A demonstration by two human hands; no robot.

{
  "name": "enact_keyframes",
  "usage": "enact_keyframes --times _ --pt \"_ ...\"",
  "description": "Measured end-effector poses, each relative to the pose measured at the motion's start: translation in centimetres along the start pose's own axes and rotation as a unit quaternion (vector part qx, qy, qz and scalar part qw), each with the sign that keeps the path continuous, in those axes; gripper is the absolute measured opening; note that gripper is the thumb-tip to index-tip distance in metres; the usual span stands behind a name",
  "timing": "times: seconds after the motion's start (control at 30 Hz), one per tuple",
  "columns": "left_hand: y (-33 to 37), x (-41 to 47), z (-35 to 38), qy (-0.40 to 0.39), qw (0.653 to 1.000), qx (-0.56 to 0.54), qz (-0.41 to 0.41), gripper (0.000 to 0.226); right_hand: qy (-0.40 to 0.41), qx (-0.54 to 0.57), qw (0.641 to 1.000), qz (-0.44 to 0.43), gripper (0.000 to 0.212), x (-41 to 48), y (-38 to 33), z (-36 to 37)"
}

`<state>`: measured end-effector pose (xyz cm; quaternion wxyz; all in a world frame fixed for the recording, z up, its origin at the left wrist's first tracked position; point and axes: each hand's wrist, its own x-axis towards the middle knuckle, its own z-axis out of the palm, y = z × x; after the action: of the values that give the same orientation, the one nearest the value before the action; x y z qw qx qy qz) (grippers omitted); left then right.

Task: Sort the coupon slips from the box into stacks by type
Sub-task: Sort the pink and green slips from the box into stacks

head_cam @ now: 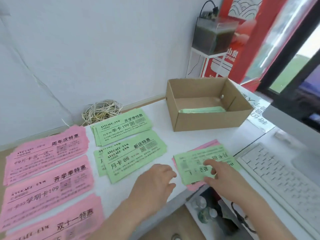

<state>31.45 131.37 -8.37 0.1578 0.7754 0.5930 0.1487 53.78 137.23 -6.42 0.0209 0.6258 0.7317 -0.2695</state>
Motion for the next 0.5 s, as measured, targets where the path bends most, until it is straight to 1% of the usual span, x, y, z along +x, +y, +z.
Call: enact_keyframes --times 0.03,0.07,0.1,0.2,0.27,0.3,0.33,0.43,0.5 --pt "1.2 1.1 1.5 -0.033 0.998 0.043 0.013 0.044 0.005 0.002 1.0 0.011 0.049 0.2 1.2 0.3" --pt "2.2 2.0 3.0 -0.044 0.996 0.076 0.029 0.055 0.01 0.006 1.0 0.019 0.049 0.3 2.3 0.6" --pt "3.1 2.8 4.4 -0.056 0.992 0.106 0.03 0.062 0.015 0.008 1.0 0.022 0.049 0.5 3.1 0.7" --pt "4.4 4.5 7.3 -0.044 0.988 0.151 0.003 0.054 0.032 -0.002 0.999 0.024 0.049 1.0 4.8 0.8" --pt "5.0 5.0 8.2 -0.084 0.981 0.172 -0.029 0.062 0.043 -0.006 0.999 0.018 0.046 1.4 5.3 1.0" --pt "5.1 5.3 8.6 -0.097 0.976 0.189 -0.04 0.07 0.047 -0.004 0.999 0.013 0.044 1.5 5.4 1.1" --pt "5.3 5.6 8.9 -0.096 0.973 0.205 -0.049 0.073 0.049 0.001 0.999 0.008 0.041 1.7 5.4 1.2" --pt "6.0 6.0 8.9 -0.066 0.974 0.213 -0.047 0.066 0.061 0.058 0.996 0.007 0.033 2.0 5.6 1.5" --pt "6.0 6.0 8.6 -0.046 0.976 0.211 -0.017 0.054 0.082 0.156 0.984 0.026 0.033 2.3 5.9 1.4"
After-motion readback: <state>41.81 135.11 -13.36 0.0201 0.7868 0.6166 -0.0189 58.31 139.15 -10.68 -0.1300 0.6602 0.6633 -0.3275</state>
